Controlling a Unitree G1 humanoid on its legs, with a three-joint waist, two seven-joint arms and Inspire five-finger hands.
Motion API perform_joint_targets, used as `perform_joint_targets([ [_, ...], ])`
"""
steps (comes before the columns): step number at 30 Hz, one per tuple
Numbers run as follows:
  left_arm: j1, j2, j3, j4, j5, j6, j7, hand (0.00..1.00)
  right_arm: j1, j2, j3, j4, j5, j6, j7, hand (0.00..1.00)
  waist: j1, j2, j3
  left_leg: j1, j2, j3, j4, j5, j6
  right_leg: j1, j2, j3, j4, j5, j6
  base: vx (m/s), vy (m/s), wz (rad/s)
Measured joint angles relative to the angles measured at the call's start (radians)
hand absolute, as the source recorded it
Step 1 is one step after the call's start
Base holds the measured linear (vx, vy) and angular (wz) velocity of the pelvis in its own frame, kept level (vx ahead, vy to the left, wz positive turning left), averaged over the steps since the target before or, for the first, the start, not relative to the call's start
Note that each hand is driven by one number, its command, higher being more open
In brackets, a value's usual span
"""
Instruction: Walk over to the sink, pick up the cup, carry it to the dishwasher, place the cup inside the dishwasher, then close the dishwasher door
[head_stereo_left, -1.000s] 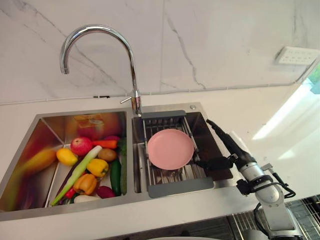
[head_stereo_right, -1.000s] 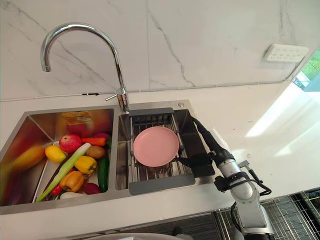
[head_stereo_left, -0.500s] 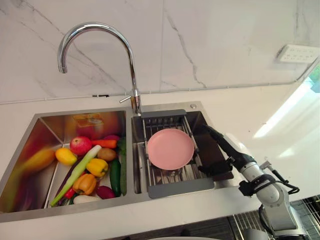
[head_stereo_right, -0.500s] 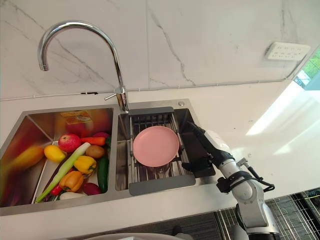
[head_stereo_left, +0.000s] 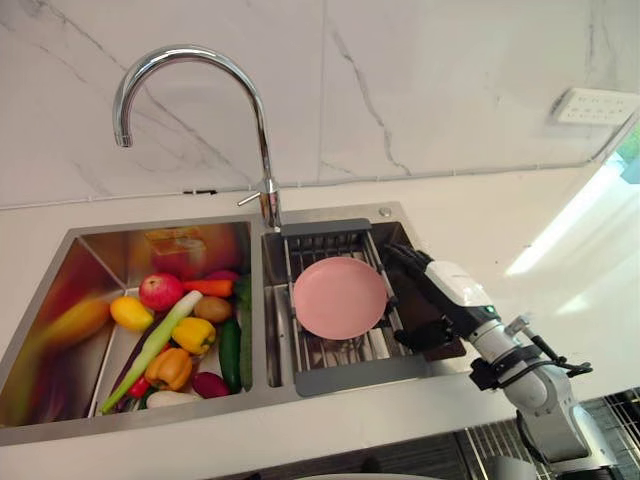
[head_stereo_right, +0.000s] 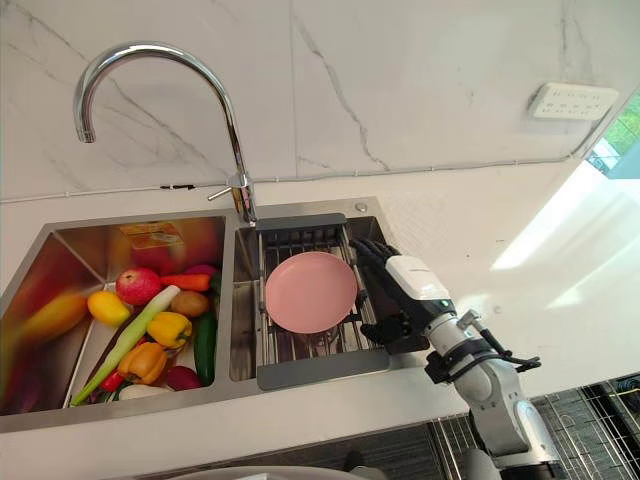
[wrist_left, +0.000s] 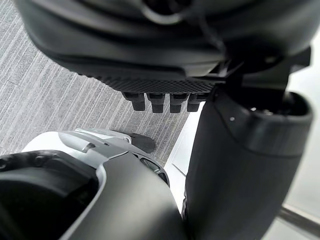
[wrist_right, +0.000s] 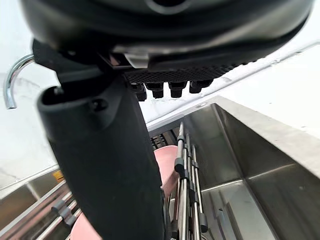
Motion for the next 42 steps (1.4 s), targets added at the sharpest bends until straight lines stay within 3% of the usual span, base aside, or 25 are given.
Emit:
perform_joint_targets([
  [11,-0.001,-0.004,0.001,-0.008,-0.027,-0.003,0.012,1.00,-0.074,-0.022,0.085,-0.002,-0.018,0.026,0.036,1.00,0.026,0.001,0.001,-0.001,-0.001,-0.018,0.002,0.000,0.000,0.010,-0.003,-0.020,0.000,-0.001,0.000,0.00,0.000,0.05],
  [35,0.000,-0.002,0.000,-0.007,-0.027,0.000,0.000,1.00,-0.095,-0.040,0.159,0.006,-0.057,0.045,0.079,1.00,0.027,-0.002,0.005,-0.001,-0.002,-0.022,0.002,0.001,0.001,0.012,-0.003,-0.024,0.000,-0.003,0.000,0.00,0.000,0.00],
  [42,-0.001,0.000,-0.008,-0.007,-0.010,0.000,-0.002,1.00,-0.115,-0.038,0.205,0.082,-0.132,0.005,-0.027,1.00,0.030,-0.003,0.005,0.000,-0.001,-0.022,0.002,0.001,0.001,0.012,-0.003,-0.024,0.000,-0.003,0.000,0.00,0.000,0.00],
])
